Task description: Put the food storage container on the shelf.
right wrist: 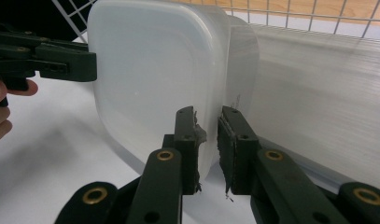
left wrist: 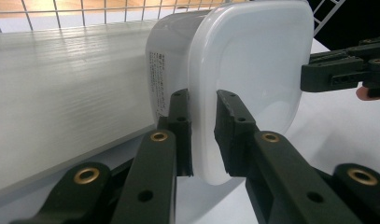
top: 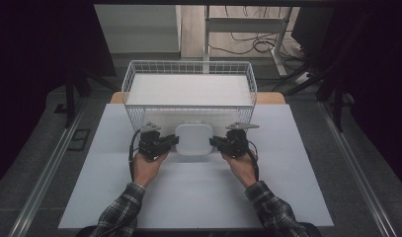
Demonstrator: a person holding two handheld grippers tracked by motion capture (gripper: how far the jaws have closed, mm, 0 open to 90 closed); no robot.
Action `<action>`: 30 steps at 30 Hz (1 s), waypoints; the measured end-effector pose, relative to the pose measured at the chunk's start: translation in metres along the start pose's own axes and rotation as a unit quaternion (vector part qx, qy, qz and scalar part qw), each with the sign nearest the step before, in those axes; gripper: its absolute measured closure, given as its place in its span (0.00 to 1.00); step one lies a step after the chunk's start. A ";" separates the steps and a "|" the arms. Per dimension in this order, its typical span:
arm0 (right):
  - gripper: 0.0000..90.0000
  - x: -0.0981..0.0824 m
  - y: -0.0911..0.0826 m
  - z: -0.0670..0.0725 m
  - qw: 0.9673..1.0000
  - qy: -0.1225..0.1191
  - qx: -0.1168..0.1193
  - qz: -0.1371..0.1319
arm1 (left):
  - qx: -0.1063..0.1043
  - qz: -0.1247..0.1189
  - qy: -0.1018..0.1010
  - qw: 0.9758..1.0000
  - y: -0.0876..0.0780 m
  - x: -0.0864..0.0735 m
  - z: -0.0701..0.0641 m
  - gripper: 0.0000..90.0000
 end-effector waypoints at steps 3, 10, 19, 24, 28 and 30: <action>0.85 0.000 0.002 -0.003 1.000 0.002 -0.002 0.003 | -0.005 0.004 -0.003 1.000 0.003 0.000 0.003 0.86; 0.84 0.002 0.006 -0.007 1.000 0.013 0.003 -0.001 | -0.006 -0.005 -0.005 1.000 0.007 0.002 0.007 0.84; 0.76 0.007 0.013 -0.008 1.000 -0.002 -0.010 -0.018 | -0.005 -0.018 -0.002 1.000 0.015 0.002 0.011 0.78; 0.74 0.010 0.016 -0.010 1.000 -0.005 -0.018 -0.024 | 0.016 -0.027 0.013 0.999 0.017 0.004 0.012 0.75; 0.72 0.013 0.018 -0.010 0.999 -0.009 -0.028 -0.030 | 0.033 -0.032 0.031 0.998 0.019 0.007 0.011 0.75; 0.69 0.015 0.019 -0.011 0.999 -0.011 -0.035 -0.032 | 0.040 -0.035 0.034 0.998 0.020 0.009 0.011 0.74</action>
Point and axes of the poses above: each handheld gripper's, and its own axes: y roughly forward along the jaws, x roughly out of its top, z roughly to its left, the point moved 3 cm from there along y, roughly forward along the jaws, and after that the axes turned 3 degrees about -x, right-handed, at the moved point
